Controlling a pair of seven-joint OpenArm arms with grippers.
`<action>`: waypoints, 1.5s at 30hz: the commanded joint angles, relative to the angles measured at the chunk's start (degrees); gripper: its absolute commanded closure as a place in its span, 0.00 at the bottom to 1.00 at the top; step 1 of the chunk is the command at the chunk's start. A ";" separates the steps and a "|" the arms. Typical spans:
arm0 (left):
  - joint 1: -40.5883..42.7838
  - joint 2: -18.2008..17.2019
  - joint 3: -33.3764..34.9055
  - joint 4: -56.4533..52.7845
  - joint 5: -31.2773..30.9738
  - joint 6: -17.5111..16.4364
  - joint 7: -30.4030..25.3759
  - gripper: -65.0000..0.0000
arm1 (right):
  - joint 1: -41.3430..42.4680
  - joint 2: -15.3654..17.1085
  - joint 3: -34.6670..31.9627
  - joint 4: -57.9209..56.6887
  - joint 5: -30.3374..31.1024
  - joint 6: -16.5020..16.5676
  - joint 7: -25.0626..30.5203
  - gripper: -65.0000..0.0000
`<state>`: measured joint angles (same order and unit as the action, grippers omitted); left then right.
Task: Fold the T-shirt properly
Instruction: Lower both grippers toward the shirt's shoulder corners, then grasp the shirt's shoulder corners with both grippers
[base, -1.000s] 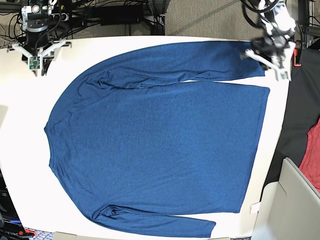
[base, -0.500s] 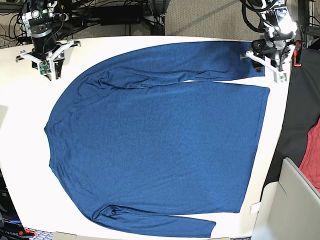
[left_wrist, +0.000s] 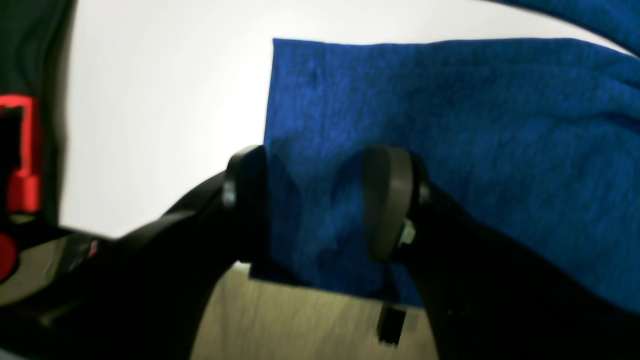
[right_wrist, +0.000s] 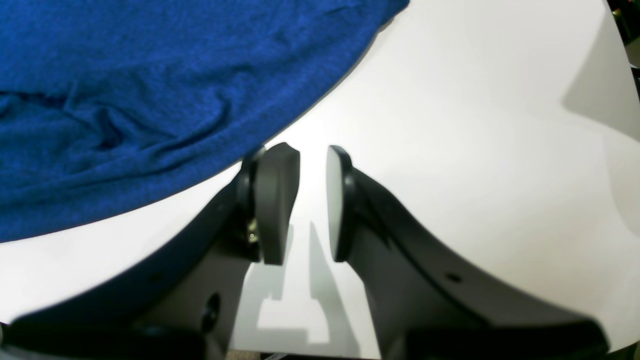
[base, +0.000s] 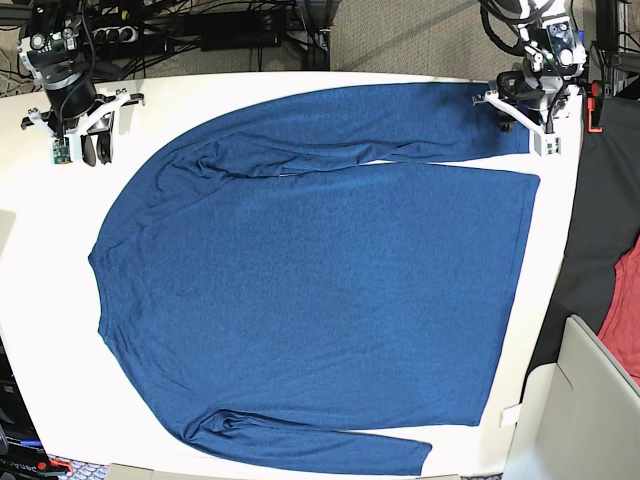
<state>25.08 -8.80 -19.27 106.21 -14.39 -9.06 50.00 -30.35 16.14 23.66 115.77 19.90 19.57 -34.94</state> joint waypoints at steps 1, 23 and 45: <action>0.11 -0.74 -2.05 0.12 0.02 0.22 -0.81 0.53 | -0.20 0.69 0.47 1.11 0.45 0.34 1.05 0.78; 0.28 -3.73 -4.60 -6.21 -14.57 -1.01 -0.55 0.41 | -0.20 0.43 2.14 1.11 0.45 0.34 1.05 0.78; 0.28 -4.70 -3.19 2.23 -15.01 -8.74 5.52 0.89 | 12.81 -5.99 2.58 0.67 0.28 -0.19 -17.68 0.60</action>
<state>25.23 -12.86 -22.11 107.35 -29.17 -17.63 55.72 -17.23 9.85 25.93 115.50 19.70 19.31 -53.04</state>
